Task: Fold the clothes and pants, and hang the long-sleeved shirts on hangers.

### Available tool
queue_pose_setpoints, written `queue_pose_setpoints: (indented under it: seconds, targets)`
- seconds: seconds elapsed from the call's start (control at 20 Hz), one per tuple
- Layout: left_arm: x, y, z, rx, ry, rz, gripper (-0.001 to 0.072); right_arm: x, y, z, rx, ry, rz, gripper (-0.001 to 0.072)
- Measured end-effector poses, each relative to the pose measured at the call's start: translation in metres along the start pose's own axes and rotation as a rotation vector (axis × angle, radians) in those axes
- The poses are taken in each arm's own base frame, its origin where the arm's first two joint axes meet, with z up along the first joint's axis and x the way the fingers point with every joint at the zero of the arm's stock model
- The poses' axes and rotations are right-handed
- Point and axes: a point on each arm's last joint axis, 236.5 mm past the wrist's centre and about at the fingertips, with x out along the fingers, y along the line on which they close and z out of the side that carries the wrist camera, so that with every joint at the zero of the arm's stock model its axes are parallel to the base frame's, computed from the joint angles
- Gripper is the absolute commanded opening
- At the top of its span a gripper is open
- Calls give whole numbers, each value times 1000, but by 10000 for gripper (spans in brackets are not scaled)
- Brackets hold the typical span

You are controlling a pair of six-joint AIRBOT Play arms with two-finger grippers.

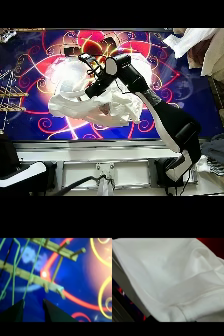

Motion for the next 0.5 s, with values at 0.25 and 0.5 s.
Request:
queue_pose_setpoints:
  seconds: [0.25,0.5]
  targets:
    - [54,13,2,23,30,19,240,0,-1,5,-7,-19,-6,24]
    - [80,23,5,43,31,49,241,0,-2,5,-14,-23,-10,23]
